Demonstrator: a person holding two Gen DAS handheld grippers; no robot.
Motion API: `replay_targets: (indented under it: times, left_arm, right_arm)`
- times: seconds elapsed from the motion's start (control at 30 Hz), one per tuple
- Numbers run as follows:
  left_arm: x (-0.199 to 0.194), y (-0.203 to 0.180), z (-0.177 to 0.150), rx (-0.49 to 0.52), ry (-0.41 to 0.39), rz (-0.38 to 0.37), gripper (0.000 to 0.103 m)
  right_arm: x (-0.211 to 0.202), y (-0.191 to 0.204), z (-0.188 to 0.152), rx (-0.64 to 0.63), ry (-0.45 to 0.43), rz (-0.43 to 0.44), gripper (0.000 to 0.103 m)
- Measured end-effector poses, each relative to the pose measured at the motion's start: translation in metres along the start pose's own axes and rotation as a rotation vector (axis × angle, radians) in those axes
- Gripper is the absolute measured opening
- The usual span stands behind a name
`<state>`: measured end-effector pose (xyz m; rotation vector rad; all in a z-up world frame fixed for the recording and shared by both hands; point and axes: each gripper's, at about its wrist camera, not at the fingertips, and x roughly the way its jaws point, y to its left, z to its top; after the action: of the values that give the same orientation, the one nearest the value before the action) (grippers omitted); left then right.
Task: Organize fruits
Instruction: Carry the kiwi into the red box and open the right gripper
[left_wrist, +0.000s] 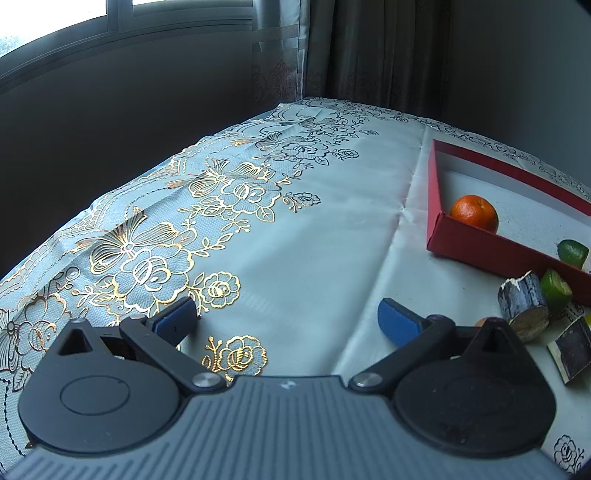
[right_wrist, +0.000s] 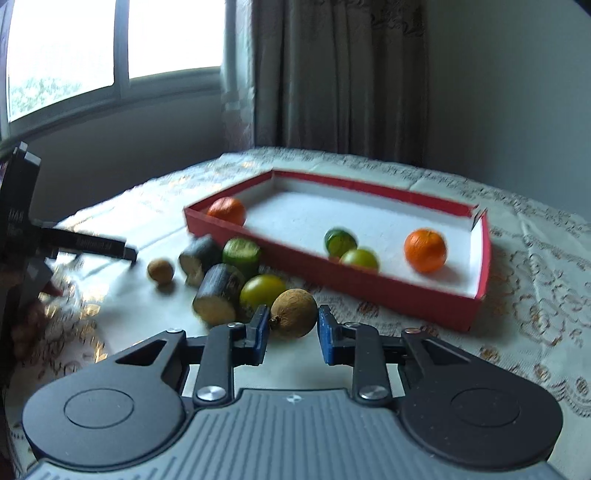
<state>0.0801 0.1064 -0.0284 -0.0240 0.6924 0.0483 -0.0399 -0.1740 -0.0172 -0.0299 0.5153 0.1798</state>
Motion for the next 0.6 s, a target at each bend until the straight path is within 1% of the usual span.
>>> replay_targets:
  times: [0.2,0.3,0.43,0.6]
  left_arm:
    - [0.0,0.0,0.0,0.0,0.0,0.0,0.103]
    - [0.0,0.0,0.0,0.0,0.0,0.0,0.103]
    - [0.0,0.0,0.0,0.0,0.0,-0.001,0.103]
    - [0.0,0.0,0.0,0.0,-0.001,-0.001,0.103]
  right_arm:
    - [0.006,-0.02,0.032,0.044,-0.056,-0.059,0.027]
    - [0.014,-0.031,0.044,0.059,-0.069,-0.091,0.027]
    - [0.029,-0.044,0.053,0.091,-0.061,-0.117,0.027]
    - [0.053,-0.054,0.054,0.118,-0.034,-0.138,0.027]
